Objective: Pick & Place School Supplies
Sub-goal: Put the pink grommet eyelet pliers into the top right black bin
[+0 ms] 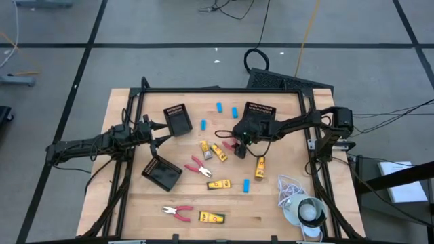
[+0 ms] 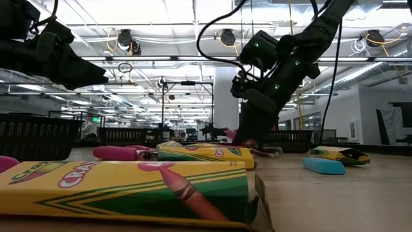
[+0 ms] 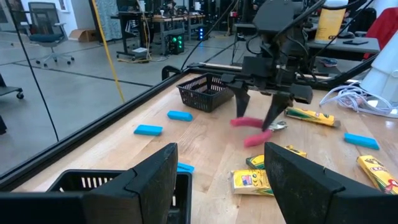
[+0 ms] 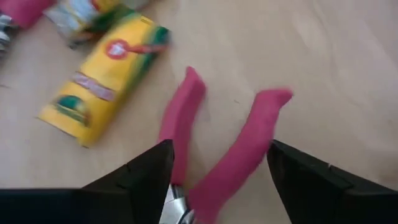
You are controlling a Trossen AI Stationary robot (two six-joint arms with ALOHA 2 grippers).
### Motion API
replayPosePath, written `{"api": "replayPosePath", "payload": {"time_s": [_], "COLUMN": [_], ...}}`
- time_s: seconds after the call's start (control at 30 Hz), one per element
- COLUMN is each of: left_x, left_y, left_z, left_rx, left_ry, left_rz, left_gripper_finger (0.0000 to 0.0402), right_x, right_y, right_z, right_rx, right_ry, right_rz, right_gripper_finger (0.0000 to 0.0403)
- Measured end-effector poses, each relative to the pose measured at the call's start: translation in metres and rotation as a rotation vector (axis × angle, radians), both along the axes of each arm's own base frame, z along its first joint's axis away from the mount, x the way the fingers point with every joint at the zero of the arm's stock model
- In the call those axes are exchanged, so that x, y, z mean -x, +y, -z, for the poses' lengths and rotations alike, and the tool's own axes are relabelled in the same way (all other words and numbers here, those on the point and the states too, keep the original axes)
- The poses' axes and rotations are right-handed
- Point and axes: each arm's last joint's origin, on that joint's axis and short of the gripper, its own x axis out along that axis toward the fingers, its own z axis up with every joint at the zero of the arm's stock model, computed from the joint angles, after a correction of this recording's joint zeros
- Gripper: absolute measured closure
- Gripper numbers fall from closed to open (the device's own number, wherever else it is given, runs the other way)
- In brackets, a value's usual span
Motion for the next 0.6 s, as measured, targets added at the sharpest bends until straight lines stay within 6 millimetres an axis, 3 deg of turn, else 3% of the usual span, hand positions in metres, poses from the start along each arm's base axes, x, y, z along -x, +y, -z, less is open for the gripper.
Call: {"api": "replayPosePath", "payload": {"time_s": [0.2,0.37,0.6], "left_x": [0.000,0.000,0.000], "left_y": [0.000,0.000,0.000], "left_z": [0.000,0.000,0.000], "left_rx": [0.000,0.000,0.000], "left_ry": [0.004,0.004,0.004], "left_rz": [0.000,0.000,0.000], "left_gripper_finger": [0.0158,0.0158,0.0158], "right_x": [-0.001,-0.001,-0.003], "right_y": [0.012,0.015,0.022], "right_z": [0.002,0.002,-0.001], "right_rx": [0.072,0.073,0.083], "right_ry": [0.030,0.034,0.017], "right_rz": [-0.017,-0.024,-0.036], "right_gripper_finger": [0.0238,0.0352,0.0356]}}
